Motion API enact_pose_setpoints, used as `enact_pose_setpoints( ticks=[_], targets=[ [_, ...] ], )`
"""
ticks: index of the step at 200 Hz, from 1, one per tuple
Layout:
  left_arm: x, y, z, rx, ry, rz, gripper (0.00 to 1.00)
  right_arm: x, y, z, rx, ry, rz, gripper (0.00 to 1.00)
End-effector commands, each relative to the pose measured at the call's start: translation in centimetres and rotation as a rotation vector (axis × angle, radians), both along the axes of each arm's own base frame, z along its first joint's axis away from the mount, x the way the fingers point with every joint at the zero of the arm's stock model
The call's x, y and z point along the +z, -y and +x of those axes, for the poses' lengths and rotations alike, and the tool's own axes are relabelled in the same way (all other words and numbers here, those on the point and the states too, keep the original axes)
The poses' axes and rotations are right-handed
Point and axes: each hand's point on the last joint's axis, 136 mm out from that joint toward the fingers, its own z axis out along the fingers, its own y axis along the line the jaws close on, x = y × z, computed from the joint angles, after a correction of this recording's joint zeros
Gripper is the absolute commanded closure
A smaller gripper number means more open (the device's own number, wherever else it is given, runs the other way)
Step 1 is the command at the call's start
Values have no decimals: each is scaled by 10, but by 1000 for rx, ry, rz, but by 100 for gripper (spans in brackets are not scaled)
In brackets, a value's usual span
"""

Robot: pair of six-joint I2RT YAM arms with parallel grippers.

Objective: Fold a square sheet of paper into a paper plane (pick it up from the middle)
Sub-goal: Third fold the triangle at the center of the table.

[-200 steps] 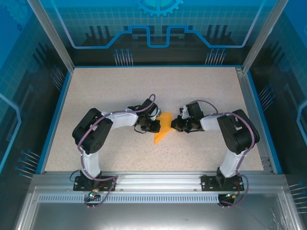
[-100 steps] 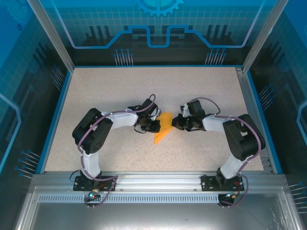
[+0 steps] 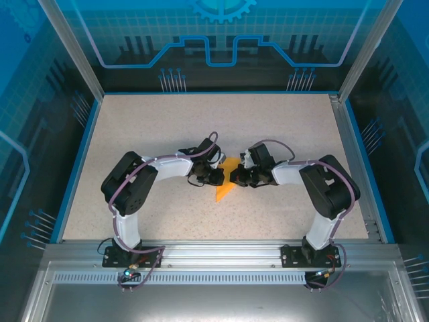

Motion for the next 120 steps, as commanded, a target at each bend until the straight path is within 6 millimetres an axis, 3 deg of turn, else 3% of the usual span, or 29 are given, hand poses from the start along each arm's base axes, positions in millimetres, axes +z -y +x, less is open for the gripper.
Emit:
enact_pose_setpoints(
  ticks=[1, 36, 62, 77, 103, 120],
  targets=[
    [-12, -10, -8, -6, -40, 52, 87, -21, 7, -8, -11, -37, -40, 99],
    [0, -9, -4, 2, -18, 41, 80, -36, 12, -13, -15, -64, -69, 99],
    [25, -13, 6, 39, 30, 46, 56, -36, 11, -13, -17, -67, -65, 99],
    [39, -19, 10, 77, 47, 55, 49, -35, 12, -13, -17, -64, -69, 99],
    [59, -25, 5, 147, 40, 30, 47, -34, 12, -12, -22, -66, -75, 99],
    [72, -19, -6, 185, 8, -58, 54, -33, 12, -11, -27, -69, -71, 99]
  ],
)
